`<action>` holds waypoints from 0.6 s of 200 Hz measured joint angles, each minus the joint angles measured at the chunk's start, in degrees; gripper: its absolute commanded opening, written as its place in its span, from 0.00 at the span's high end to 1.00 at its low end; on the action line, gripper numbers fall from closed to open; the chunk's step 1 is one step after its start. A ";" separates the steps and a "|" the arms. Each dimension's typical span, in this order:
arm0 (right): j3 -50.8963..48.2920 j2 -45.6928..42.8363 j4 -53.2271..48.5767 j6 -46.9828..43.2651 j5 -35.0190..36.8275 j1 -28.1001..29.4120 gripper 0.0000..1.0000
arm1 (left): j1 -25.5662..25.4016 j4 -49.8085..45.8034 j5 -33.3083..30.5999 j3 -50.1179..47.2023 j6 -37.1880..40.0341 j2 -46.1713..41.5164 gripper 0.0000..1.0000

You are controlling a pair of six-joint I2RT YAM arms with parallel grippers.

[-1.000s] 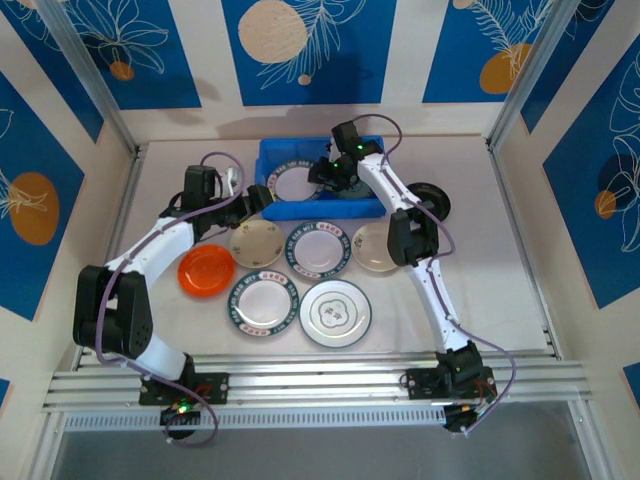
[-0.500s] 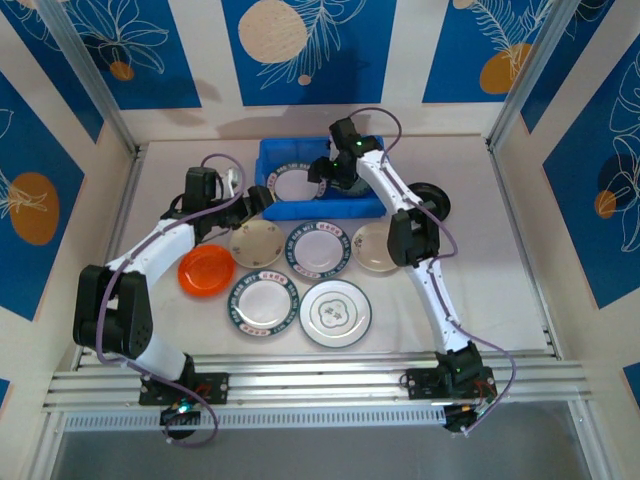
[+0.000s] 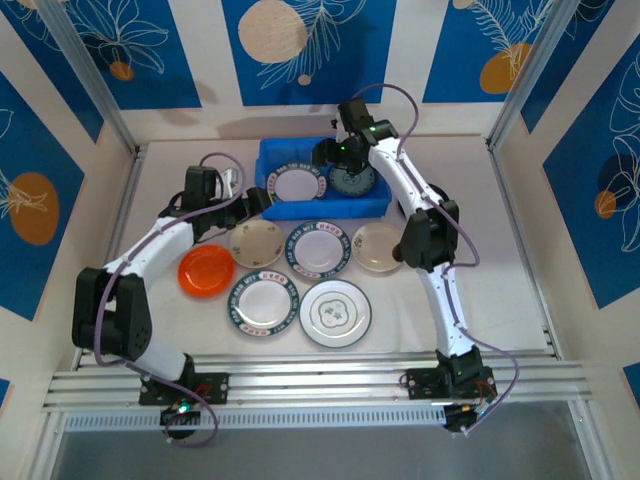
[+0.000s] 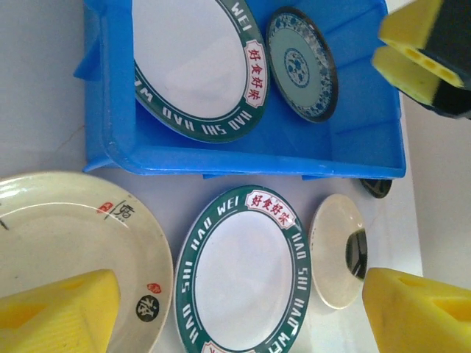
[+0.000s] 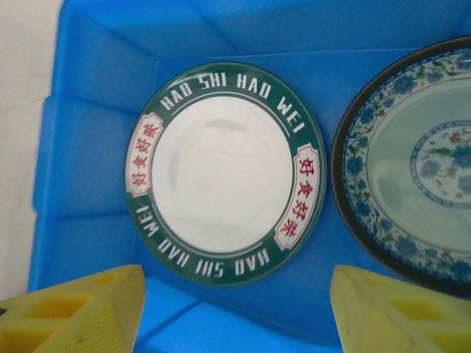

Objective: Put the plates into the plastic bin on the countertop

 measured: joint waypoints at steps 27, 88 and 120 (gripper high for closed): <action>-16.26 -12.66 5.79 0.02 -0.68 -0.83 0.32 | -1.22 -3.48 -3.28 0.28 2.58 -2.95 0.14; -52.81 -44.70 20.24 1.16 -2.16 -1.27 0.34 | -1.81 -8.09 -7.98 -3.82 4.55 -11.47 0.15; -66.69 -50.93 24.41 2.95 -2.21 -0.04 0.34 | -1.81 -10.43 -10.71 -8.74 4.70 -13.73 0.15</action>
